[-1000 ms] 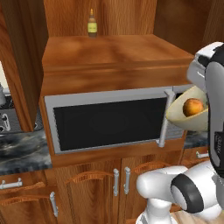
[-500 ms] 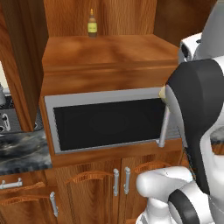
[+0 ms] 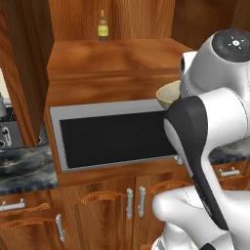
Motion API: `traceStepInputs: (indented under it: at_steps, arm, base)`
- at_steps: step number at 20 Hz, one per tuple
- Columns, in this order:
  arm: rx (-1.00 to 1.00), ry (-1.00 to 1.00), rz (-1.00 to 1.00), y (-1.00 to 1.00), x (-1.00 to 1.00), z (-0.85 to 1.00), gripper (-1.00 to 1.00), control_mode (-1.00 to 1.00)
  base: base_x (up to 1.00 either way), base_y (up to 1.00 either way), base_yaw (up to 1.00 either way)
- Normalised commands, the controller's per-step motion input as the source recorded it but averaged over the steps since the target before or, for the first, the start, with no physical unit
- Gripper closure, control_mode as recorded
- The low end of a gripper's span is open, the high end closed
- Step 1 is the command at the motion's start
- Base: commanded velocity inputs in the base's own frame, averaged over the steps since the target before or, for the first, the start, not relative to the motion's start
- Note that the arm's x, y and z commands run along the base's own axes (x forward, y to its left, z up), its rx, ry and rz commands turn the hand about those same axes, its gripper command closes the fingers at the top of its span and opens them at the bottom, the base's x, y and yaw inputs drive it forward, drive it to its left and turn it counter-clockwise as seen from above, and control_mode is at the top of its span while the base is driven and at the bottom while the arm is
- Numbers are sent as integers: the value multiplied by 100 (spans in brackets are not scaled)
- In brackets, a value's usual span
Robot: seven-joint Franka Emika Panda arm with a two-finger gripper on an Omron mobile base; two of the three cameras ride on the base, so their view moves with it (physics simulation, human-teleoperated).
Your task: Pick the peach from the cabinet and place it in the bowl. Then pick the bowl and place it in the sink. Then turn on the sink facuet.
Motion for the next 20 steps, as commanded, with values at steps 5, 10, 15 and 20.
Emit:
traceStepInputs:
  at_steps: [5,10,15,20]
  arm:
    - [26,-23,0,0,28,-28,100,-100]
    - [15,-19,-2,0,-14,1,100,-100]
    - [3,-9,-10,0,-58,28,100,-100]
    - [0,1,-7,1,-47,40,100,-100]
  base:
    - [0,0,0]
    - [0,0,0]
    - [0,0,0]
    - [0,0,0]
